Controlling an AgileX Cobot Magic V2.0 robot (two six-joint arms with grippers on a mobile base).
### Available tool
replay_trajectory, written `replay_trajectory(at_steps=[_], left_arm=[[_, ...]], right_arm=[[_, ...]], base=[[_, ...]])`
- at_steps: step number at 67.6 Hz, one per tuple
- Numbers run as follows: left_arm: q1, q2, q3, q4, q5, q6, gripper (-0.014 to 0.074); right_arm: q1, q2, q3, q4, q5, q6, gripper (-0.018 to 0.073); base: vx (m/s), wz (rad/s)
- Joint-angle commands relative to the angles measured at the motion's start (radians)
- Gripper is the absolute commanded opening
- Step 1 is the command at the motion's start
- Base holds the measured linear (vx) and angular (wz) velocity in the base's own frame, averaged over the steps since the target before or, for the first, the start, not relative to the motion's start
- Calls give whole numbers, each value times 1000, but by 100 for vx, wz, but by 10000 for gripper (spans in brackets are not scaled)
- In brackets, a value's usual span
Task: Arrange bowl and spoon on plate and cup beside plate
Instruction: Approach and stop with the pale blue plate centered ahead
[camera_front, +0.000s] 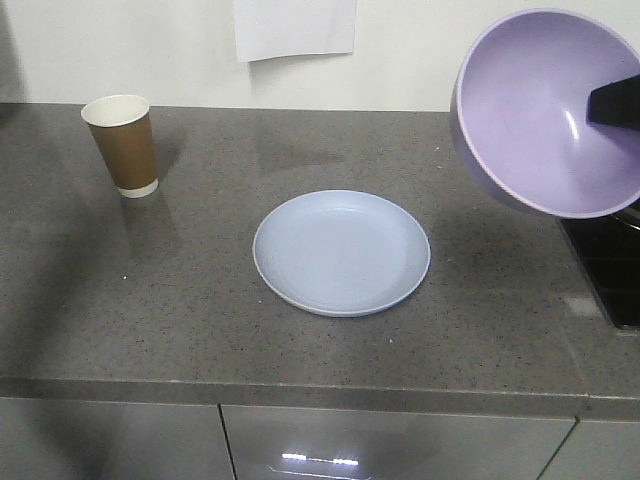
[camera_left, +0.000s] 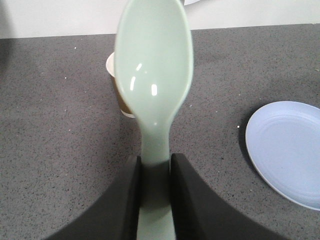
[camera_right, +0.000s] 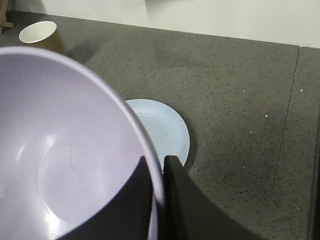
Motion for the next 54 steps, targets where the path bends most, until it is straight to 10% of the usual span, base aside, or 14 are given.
replay_trajectory(at_steps=[1, 54], left_arm=[[-3, -18, -26, -23, -57, -3, -8], [-3, -18, -26, -23, -57, -3, -8]], right_arm=[[-5, -18, -29, 31, -57, -7, -6], [-5, -18, -29, 31, -57, -7, -6]], base=[[4, -3], [5, -1]])
